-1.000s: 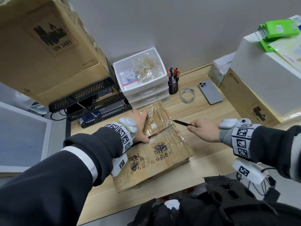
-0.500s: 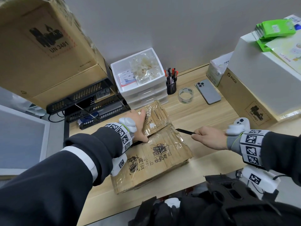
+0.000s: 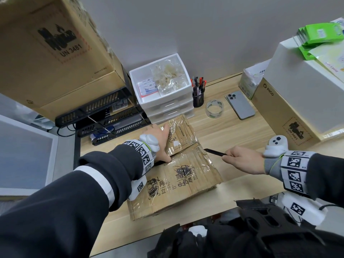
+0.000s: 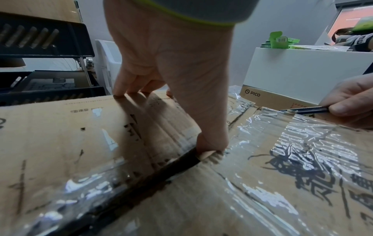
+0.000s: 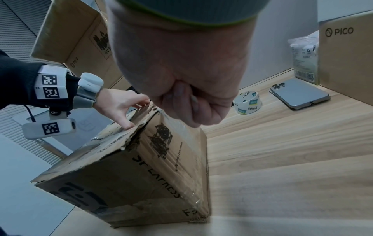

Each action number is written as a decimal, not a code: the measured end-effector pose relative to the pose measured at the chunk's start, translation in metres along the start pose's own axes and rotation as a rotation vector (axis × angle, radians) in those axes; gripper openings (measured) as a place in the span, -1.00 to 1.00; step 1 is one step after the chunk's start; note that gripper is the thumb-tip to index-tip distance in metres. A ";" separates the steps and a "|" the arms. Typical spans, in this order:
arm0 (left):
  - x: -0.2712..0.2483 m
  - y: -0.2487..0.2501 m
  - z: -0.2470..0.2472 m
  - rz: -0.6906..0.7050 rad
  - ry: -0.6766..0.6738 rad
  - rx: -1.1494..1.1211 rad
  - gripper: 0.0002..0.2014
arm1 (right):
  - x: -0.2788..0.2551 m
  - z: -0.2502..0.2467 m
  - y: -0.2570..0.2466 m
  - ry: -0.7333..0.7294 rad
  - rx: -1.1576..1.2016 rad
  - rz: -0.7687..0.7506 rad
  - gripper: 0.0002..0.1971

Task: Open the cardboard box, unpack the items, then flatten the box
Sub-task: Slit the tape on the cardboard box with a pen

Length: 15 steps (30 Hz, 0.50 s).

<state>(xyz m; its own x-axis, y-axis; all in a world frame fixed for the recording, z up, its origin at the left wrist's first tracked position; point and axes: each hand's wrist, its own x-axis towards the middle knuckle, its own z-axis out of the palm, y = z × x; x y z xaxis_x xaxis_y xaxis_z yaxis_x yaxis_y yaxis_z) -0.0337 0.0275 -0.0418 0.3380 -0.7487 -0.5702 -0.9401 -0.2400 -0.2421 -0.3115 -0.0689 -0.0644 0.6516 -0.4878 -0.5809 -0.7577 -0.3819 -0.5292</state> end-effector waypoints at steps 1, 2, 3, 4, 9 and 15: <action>0.000 0.001 -0.001 -0.002 -0.003 0.004 0.13 | -0.001 0.000 0.000 0.002 -0.004 0.002 -0.60; 0.000 0.001 -0.001 -0.004 -0.004 0.010 0.12 | -0.002 0.001 0.001 0.004 -0.011 0.006 -0.60; -0.001 0.002 -0.002 -0.005 -0.004 0.015 0.11 | -0.003 0.002 0.003 0.004 -0.018 0.009 -0.59; -0.001 0.002 -0.002 -0.004 -0.004 0.020 0.11 | -0.004 0.003 0.005 0.001 -0.020 0.007 -0.58; -0.002 0.001 -0.001 -0.008 0.002 0.027 0.12 | -0.006 0.002 0.010 -0.022 -0.011 0.000 -0.56; -0.003 0.001 0.001 -0.012 -0.002 -0.008 0.14 | -0.009 -0.004 0.016 -0.065 -0.010 0.013 -0.56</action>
<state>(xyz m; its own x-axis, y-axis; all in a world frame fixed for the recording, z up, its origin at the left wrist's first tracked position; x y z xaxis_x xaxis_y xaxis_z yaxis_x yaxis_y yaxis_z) -0.0356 0.0306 -0.0411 0.3498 -0.7447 -0.5684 -0.9361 -0.2541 -0.2431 -0.3292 -0.0734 -0.0652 0.6424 -0.4407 -0.6270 -0.7663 -0.3839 -0.5152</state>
